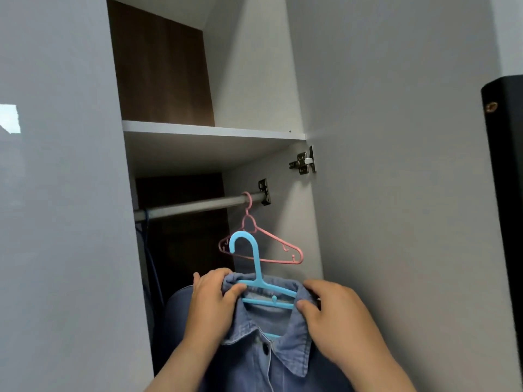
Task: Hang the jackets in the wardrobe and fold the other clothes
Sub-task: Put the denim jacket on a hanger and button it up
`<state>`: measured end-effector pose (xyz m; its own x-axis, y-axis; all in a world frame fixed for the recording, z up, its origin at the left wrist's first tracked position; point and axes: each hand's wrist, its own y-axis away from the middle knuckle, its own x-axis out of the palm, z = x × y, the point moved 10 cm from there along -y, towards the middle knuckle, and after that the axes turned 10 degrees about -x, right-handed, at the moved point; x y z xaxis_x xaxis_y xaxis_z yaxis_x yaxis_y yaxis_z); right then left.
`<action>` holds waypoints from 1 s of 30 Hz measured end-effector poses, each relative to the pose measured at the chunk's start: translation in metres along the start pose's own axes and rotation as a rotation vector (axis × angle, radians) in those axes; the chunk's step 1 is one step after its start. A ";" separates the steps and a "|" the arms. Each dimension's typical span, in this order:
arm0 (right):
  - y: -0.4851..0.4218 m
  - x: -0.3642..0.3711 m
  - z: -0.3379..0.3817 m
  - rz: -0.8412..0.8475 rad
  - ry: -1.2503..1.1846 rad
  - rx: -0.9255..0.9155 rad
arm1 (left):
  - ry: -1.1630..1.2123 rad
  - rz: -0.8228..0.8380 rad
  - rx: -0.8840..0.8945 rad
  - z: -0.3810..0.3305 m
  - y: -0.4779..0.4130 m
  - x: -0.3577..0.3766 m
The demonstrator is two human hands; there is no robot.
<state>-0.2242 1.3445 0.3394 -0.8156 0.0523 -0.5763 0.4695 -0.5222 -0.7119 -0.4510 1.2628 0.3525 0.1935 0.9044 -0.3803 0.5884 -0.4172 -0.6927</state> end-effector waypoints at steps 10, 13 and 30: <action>-0.017 0.004 -0.011 0.056 0.005 0.061 | -0.010 0.054 -0.040 0.006 -0.010 0.018; -0.029 -0.003 -0.014 -0.002 0.033 0.089 | -0.011 0.070 -0.044 0.000 -0.024 0.020; -0.070 0.007 -0.028 -0.102 0.105 0.197 | -0.543 -0.249 -0.024 -0.044 -0.148 -0.014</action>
<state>-0.2531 1.4053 0.3737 -0.8111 0.1956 -0.5513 0.3032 -0.6654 -0.6821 -0.5060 1.3157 0.4873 -0.3778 0.7967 -0.4718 0.5831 -0.1911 -0.7896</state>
